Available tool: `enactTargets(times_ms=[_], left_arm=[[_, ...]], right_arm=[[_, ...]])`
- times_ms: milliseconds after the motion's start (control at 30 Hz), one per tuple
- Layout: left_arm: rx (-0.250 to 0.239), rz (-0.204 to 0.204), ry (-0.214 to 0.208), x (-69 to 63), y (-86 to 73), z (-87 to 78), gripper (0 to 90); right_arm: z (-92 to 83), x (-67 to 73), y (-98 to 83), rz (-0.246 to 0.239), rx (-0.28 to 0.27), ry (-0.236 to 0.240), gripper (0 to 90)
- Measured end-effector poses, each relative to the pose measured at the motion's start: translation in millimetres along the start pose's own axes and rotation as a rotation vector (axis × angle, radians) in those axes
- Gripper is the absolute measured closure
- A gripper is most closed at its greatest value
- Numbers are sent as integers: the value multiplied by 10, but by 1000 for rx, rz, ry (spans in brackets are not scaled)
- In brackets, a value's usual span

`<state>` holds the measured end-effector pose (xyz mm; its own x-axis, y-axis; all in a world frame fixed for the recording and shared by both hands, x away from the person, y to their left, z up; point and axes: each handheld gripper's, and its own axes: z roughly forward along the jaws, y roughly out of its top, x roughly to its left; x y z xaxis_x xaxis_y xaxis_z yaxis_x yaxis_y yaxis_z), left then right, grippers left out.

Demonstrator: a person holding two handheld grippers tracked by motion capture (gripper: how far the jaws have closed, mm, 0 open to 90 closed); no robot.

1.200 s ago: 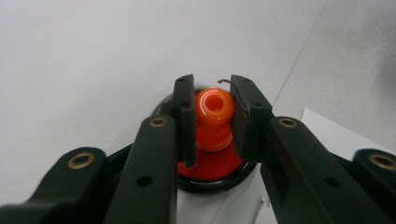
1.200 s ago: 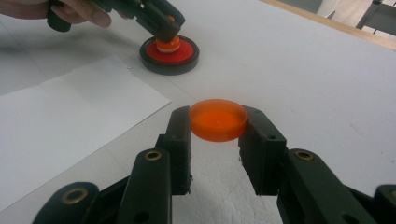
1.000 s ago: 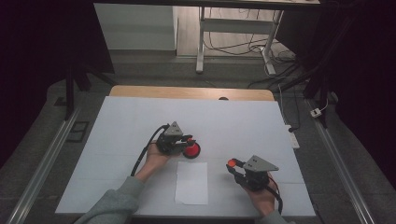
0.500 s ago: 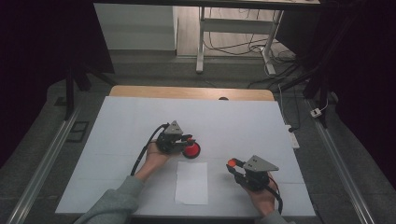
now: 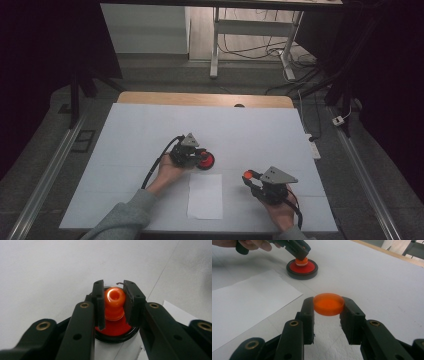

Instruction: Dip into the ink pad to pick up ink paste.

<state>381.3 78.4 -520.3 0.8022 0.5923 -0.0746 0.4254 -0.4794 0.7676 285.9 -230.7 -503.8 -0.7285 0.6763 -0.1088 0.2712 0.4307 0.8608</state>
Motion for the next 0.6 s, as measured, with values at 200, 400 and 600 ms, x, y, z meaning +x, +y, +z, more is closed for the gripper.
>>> enactTargets(times_ms=[200, 400, 600], left_arm=[[-4, 8, 7, -16, 0, 15, 728], [1, 9, 4, -10, -14, 31, 728], [1, 21, 24, -40, -24, 40, 730]], right_arm=[[5, 4, -2, -2, 1, 2, 644], [8, 1, -4, 0, 2, 4, 644], [9, 5, -5, -2, 5, 4, 644]])
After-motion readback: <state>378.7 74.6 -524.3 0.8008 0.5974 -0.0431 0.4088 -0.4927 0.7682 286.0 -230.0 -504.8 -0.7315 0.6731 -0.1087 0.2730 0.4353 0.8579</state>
